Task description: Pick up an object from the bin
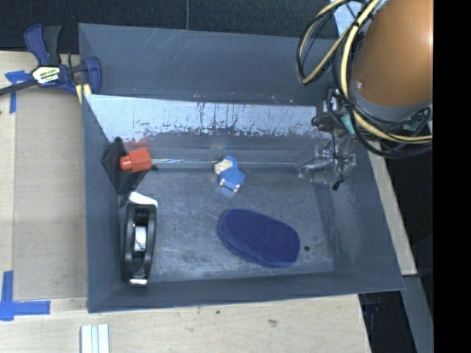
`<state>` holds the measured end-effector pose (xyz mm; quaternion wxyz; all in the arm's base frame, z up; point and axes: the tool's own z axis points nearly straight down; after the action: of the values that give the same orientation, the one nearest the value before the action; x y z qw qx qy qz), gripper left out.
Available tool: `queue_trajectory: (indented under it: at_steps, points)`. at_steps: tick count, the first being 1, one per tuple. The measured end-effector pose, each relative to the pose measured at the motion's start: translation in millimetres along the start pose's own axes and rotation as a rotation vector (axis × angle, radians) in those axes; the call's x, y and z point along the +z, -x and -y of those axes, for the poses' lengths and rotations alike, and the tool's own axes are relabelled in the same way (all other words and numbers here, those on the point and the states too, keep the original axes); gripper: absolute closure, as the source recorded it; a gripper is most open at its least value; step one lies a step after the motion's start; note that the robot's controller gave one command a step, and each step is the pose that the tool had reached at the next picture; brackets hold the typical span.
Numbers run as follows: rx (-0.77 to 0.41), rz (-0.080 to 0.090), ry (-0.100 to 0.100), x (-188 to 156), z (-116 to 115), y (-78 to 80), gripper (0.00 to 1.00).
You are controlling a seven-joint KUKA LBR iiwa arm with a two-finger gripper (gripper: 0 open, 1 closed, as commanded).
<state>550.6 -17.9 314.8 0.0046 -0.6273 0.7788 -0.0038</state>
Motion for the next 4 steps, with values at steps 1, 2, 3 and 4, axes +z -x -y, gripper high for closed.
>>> queue_trajectory:
  at_steps: [1, 2, 3, 4]
  points:
    - [0.16, -0.003, 0.018, 148.9, -18.9, 11.7, 1.0]
    - [-0.477, 0.002, 0.014, 207.7, -24.6, 40.2, 1.0]
    - [-0.456, 0.001, 0.001, 117.4, 12.0, 32.0, 1.0]
    - [-0.592, 0.003, 0.016, 174.6, 24.1, 40.8, 1.0]
